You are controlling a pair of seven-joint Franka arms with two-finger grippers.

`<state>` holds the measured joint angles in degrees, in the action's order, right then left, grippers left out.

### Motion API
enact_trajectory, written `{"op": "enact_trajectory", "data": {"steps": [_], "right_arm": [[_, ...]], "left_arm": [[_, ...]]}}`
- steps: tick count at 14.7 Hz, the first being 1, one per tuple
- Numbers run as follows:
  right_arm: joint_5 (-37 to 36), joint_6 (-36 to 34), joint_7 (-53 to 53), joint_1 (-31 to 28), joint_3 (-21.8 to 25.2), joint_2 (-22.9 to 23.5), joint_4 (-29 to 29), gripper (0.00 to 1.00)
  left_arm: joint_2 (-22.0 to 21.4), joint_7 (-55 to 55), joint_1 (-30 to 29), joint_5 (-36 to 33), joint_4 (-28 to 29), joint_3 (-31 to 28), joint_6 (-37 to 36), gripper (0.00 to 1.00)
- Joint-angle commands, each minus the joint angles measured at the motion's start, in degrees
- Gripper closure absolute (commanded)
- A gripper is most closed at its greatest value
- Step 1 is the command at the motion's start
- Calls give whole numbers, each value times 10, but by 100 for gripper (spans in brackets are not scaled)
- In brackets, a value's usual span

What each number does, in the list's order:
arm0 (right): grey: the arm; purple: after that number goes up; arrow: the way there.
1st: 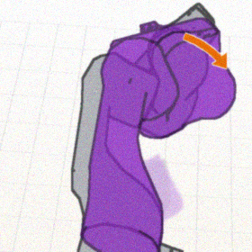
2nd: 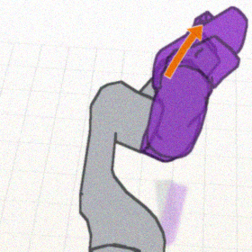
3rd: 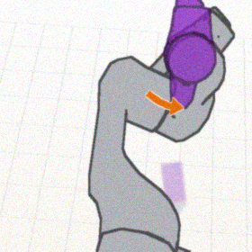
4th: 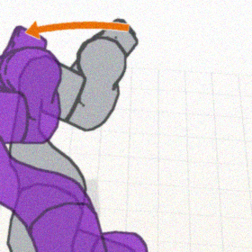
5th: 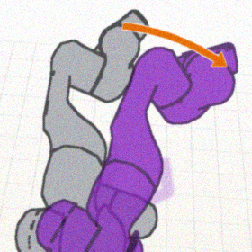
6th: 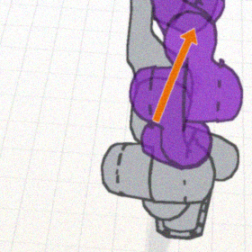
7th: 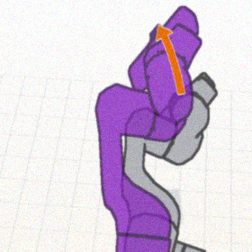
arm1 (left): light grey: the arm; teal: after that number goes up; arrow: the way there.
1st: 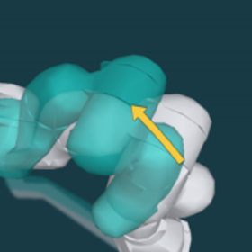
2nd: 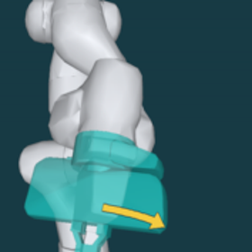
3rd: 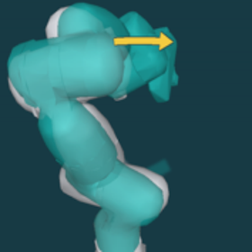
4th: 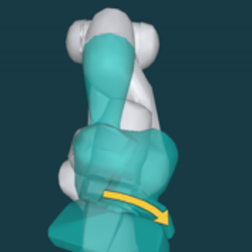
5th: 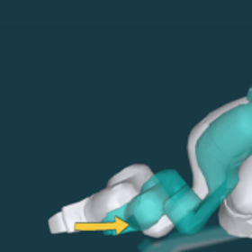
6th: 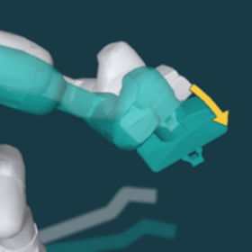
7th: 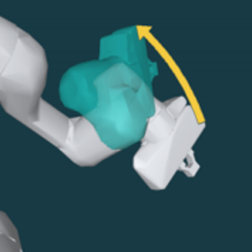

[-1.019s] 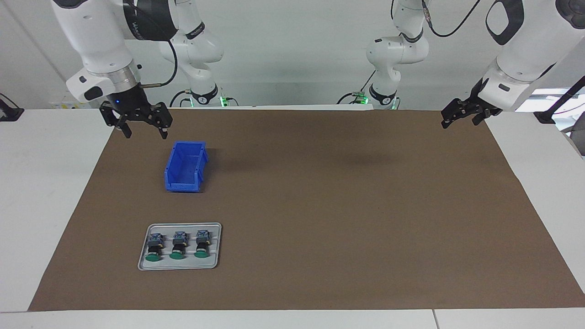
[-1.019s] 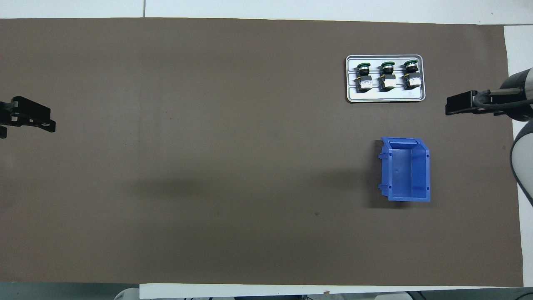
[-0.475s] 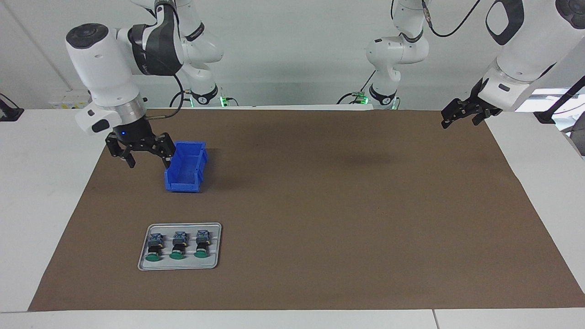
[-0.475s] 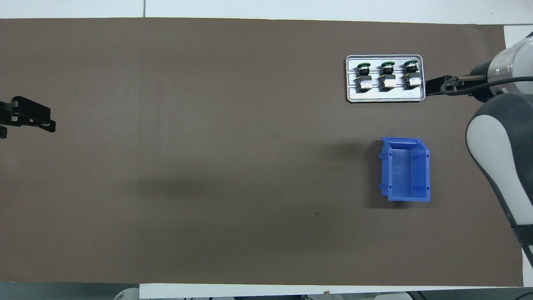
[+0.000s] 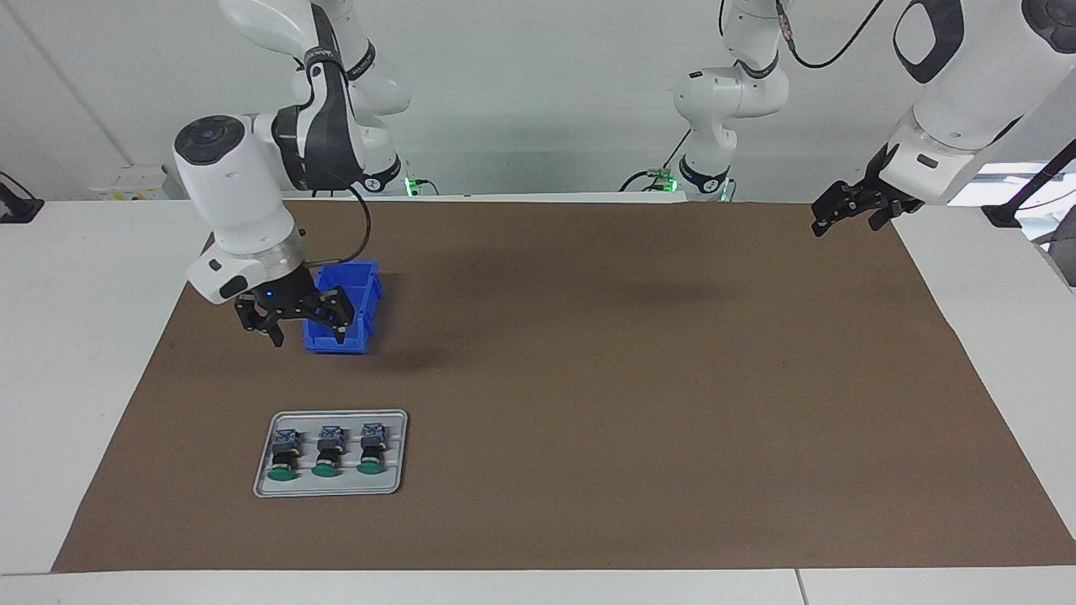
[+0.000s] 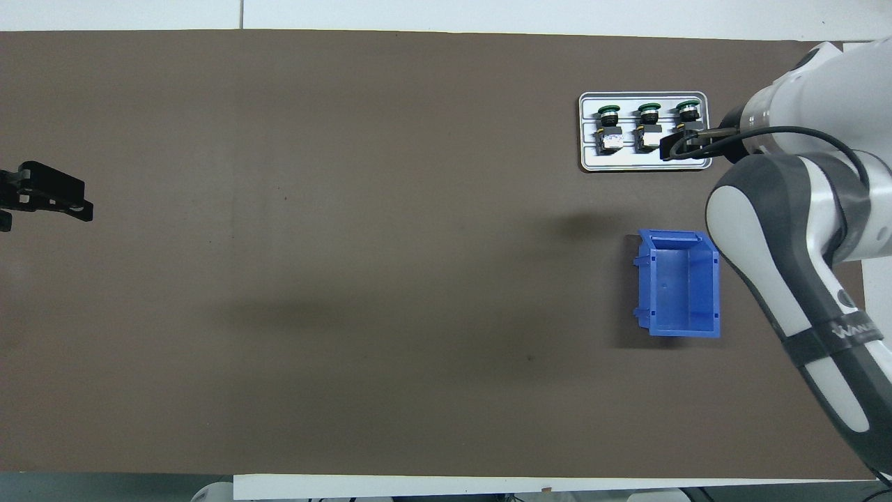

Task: Place and press button with both arms
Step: 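Grasp a green button in the tray with the right gripper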

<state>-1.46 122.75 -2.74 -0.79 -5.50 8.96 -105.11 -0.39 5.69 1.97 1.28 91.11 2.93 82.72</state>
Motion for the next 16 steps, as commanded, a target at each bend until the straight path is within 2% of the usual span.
{"op": "enact_trajectory", "data": {"steps": [1, 9, 16], "right_arm": [[8, 50, 28, -3, -6, 29, -5, 2], [5, 189, 56, 8, -8, 126, -5, 4], [1, 245, 63, 6, -8, 165, 3, 6]], "left_arm": [[-10, 0, 0, 4, 10, -2, -3, 0], [-10, 0, 0, 4, 10, -2, -3, 0], [-9, 0, 0, 5, 10, -2, -3, 0]]}}
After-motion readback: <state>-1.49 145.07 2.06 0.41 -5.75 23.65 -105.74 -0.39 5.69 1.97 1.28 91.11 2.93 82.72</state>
